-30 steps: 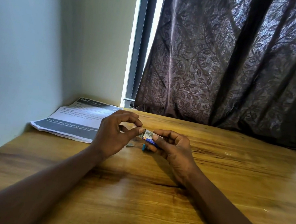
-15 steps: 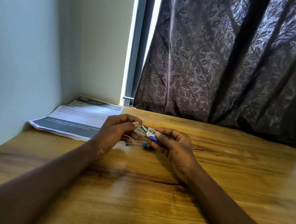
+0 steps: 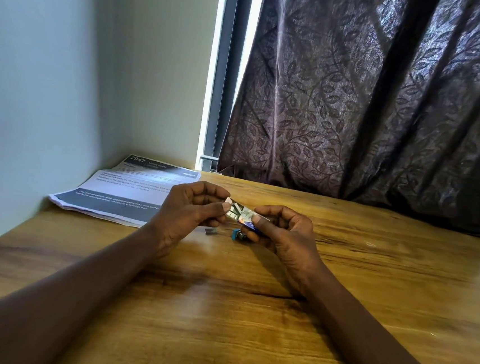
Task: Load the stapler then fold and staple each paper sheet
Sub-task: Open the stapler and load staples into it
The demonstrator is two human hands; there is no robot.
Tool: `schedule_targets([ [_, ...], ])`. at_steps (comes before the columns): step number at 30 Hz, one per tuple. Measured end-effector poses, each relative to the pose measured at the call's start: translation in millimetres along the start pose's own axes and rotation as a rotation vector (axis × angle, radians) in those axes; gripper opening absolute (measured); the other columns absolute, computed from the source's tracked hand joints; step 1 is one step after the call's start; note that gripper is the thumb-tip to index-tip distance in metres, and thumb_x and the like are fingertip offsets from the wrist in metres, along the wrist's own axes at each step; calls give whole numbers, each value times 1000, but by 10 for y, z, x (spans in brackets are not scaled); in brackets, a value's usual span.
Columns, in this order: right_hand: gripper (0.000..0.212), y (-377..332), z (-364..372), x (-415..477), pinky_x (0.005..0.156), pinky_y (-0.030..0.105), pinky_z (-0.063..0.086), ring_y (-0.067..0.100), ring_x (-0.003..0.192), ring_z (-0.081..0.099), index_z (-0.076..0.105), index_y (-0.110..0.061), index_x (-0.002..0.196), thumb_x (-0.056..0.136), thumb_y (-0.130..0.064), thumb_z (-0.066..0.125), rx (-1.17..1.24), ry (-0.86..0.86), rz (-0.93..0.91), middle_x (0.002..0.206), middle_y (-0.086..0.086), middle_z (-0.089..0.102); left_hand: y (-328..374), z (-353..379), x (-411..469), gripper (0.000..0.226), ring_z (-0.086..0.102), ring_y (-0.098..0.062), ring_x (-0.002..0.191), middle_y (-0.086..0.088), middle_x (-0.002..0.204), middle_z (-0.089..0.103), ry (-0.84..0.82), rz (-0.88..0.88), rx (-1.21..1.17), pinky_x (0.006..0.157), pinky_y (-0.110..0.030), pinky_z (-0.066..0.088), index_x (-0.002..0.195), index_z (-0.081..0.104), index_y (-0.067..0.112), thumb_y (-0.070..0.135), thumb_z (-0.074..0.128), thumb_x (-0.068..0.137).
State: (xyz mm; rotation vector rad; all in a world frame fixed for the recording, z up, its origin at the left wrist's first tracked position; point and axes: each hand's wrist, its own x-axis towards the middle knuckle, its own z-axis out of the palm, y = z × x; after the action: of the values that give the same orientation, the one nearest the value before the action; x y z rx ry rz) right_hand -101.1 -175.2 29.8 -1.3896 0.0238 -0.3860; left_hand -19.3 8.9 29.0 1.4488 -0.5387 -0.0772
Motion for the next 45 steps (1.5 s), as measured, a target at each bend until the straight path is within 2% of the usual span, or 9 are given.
schedule_targets([
  [9, 13, 14, -17, 1, 65, 28, 63, 26, 74, 75, 71, 3, 100, 87, 5, 73, -39, -14, -19, 94, 23, 76, -28, 35, -14, 29, 74, -21, 83, -14, 95, 79, -45, 11, 33, 73, -30, 61, 105, 73, 7, 8, 81, 77],
  [13, 18, 11, -26, -13, 65, 27, 63, 23, 76, 76, 71, 3, 104, 86, 1, 75, -66, -36, -35, 96, 21, 77, -39, 52, -24, 37, 73, -21, 80, -14, 92, 79, -82, 25, 39, 68, -30, 61, 103, 72, 5, 16, 82, 69],
  [21, 17, 30, -38, 11, 59, 21, 59, 19, 73, 73, 74, 1, 100, 83, 1, 76, -51, -39, -66, 95, 22, 77, -87, 43, 6, 35, 72, -18, 74, -22, 89, 76, -110, 37, -23, 66, -24, 59, 106, 74, 3, 18, 76, 75],
  [27, 26, 35, -84, 59, 77, 28, 63, 27, 92, 74, 70, 6, 114, 92, 14, 58, 60, -174, 53, 111, 28, 73, -131, 8, 54, 24, 72, -25, 82, -22, 94, 77, -53, 58, 2, 72, -29, 62, 103, 75, 6, 13, 75, 80],
  [30, 35, 52, -128, 53, 91, 36, 61, 34, 103, 72, 64, 6, 125, 91, 11, 62, 54, -287, 26, 116, 28, 72, -138, -11, 66, 16, 71, -26, 86, -18, 96, 78, -36, 56, 6, 75, -29, 61, 104, 76, 6, 6, 70, 89],
  [33, 37, 50, -124, 33, 84, 35, 63, 30, 94, 74, 67, 3, 123, 86, 7, 69, -15, -290, -54, 112, 24, 74, -136, -3, 67, 17, 69, -24, 87, -16, 97, 78, -43, 40, -1, 78, -31, 60, 105, 77, 5, 9, 68, 92],
  [36, 51, 56, -108, 26, 77, 29, 61, 27, 90, 75, 65, -10, 131, 81, 0, 76, -87, -303, -104, 112, 16, 76, -134, 1, 58, 21, 72, -32, 98, -17, 101, 78, -80, 42, 0, 92, -43, 58, 108, 77, 2, 11, 69, 91],
  [42, 73, 103, -123, 34, 82, 28, 58, 13, 94, 67, 50, -24, 148, 84, -12, 82, -634, -297, -228, 119, -6, 71, -123, -18, 53, 23, 71, -34, 107, -15, 107, 77, -195, 65, 82, 97, -48, 57, 114, 75, 3, 12, 63, 96],
  [45, 63, 76, -122, 15, 78, 25, 58, 10, 93, 67, 58, -27, 140, 83, -13, 82, -749, -277, -271, 111, -10, 71, -105, 5, 43, 23, 72, -28, 106, -11, 106, 78, -198, 107, 122, 94, -42, 58, 114, 76, 7, 14, 62, 98],
])
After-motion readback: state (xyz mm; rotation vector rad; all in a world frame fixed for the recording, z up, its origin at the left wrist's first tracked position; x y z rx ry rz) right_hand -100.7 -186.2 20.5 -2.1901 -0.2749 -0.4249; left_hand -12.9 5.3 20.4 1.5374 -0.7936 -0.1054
